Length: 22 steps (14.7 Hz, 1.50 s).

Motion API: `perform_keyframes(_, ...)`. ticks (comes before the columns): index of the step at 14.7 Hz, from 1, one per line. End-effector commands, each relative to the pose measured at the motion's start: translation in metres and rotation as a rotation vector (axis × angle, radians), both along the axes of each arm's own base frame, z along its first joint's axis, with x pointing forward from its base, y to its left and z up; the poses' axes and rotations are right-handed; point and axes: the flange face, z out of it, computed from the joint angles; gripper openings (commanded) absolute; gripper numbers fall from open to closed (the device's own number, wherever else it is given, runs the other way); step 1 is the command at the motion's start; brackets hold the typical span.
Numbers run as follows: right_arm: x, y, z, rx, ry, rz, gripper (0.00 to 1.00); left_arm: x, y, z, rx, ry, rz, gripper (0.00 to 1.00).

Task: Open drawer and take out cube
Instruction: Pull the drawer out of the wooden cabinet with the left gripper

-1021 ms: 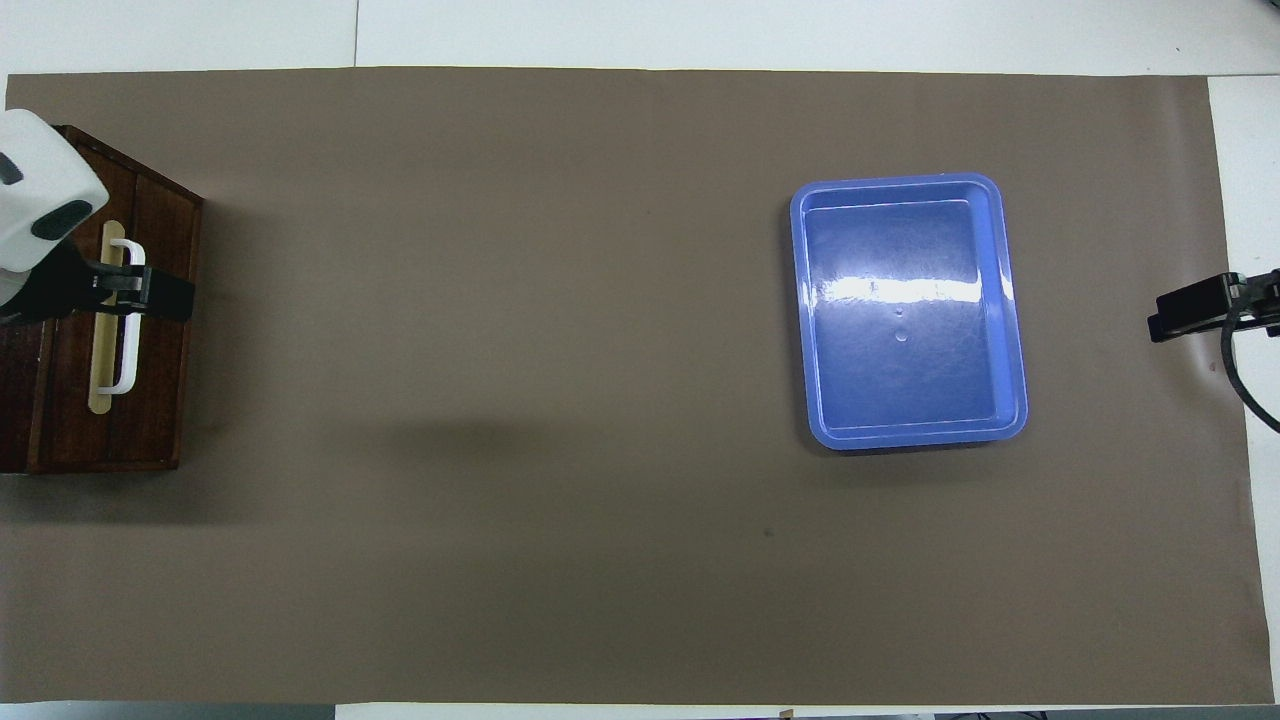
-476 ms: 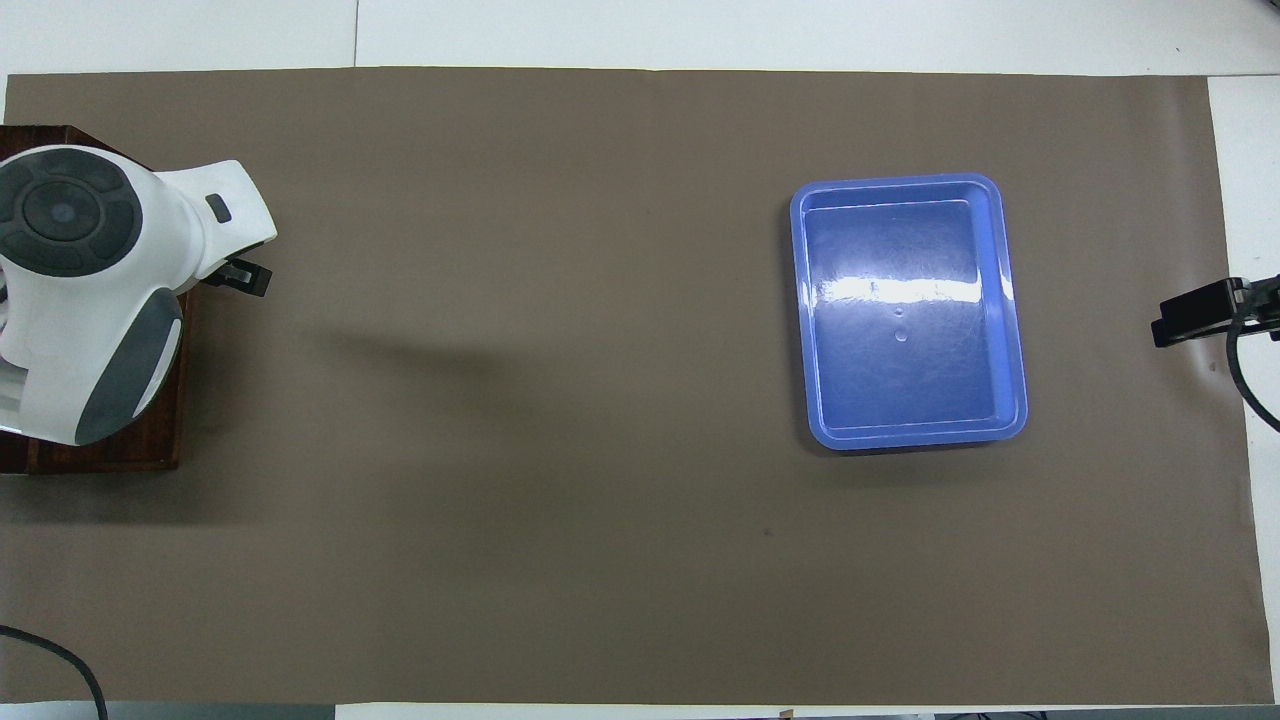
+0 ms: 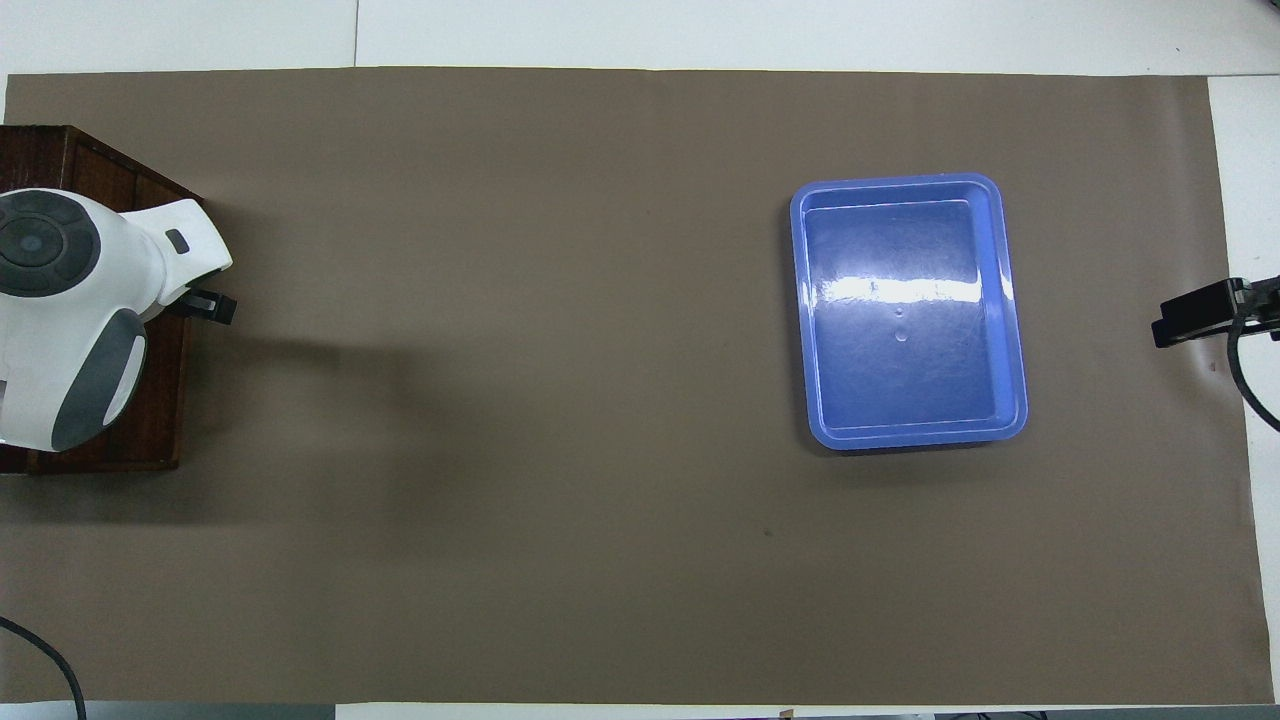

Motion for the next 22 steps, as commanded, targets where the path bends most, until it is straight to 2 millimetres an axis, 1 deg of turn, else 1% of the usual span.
perform_keyframes(1, -0.006, -0.004, 0.002, -0.018, 0.008, 0.019, 1.00, -0.019, 0.000, -0.010, 0.001, -0.008, -0.007, 1.00)
perform_keyframes(3, -0.006, -0.004, 0.002, -0.018, 0.008, 0.021, 1.00, -0.023, 0.007, -0.022, -0.013, -0.014, -0.007, 1.00)
perform_keyframes(4, -0.007, -0.004, 0.002, -0.018, 0.008, 0.021, 1.00, -0.022, 0.006, -0.024, -0.020, -0.023, -0.011, 1.00)
perform_keyframes(5, -0.007, -0.004, 0.002, -0.018, 0.008, 0.021, 1.00, -0.018, -0.004, -0.025, -0.029, -0.032, -0.008, 1.00)
perform_keyframes(6, -0.007, -0.004, 0.002, -0.018, 0.008, 0.021, 1.00, -0.016, -0.022, -0.023, -0.068, -0.054, 0.034, 1.00)
perform_keyframes(7, -0.007, -0.004, 0.002, -0.018, 0.008, 0.021, 1.00, -0.014, -0.052, -0.016, -0.132, -0.072, 0.071, 1.00)
perform_keyframes(8, -0.007, -0.004, 0.002, -0.018, 0.008, 0.019, 1.00, -0.014, -0.075, -0.018, -0.195, -0.067, 0.106, 1.00)
perform_keyframes(9, -0.007, -0.004, 0.002, -0.018, 0.008, 0.019, 1.00, -0.017, -0.093, -0.019, -0.236, -0.063, 0.129, 1.00)
perform_keyframes(11, -0.007, -0.004, 0.002, -0.018, 0.008, 0.021, 1.00, -0.026, -0.136, -0.018, -0.271, -0.078, 0.164, 1.00)
perform_keyframes(13, -0.007, -0.004, 0.002, -0.018, 0.008, 0.021, 1.00, -0.033, -0.161, -0.017, -0.307, -0.077, 0.186, 1.00)
perform_keyframes(15, -0.007, -0.004, 0.002, -0.018, 0.008, 0.021, 1.00, -0.034, -0.176, -0.012, -0.352, -0.070, 0.207, 1.00)
perform_keyframes(19, -0.007, -0.004, 0.002, -0.018, 0.008, 0.021, 1.00, -0.033, -0.168, -0.012, -0.339, -0.056, 0.221, 1.00)
perform_keyframes(20, -0.007, -0.004, 0.002, -0.018, 0.008, 0.021, 1.00, -0.030, -0.167, -0.007, -0.339, -0.059, 0.227, 1.00)
perform_keyframes(22, -0.007, -0.004, 0.002, -0.018, 0.008, 0.022, 1.00, -0.015, -0.167, 0.009, -0.325, -0.043, 0.246, 1.00)
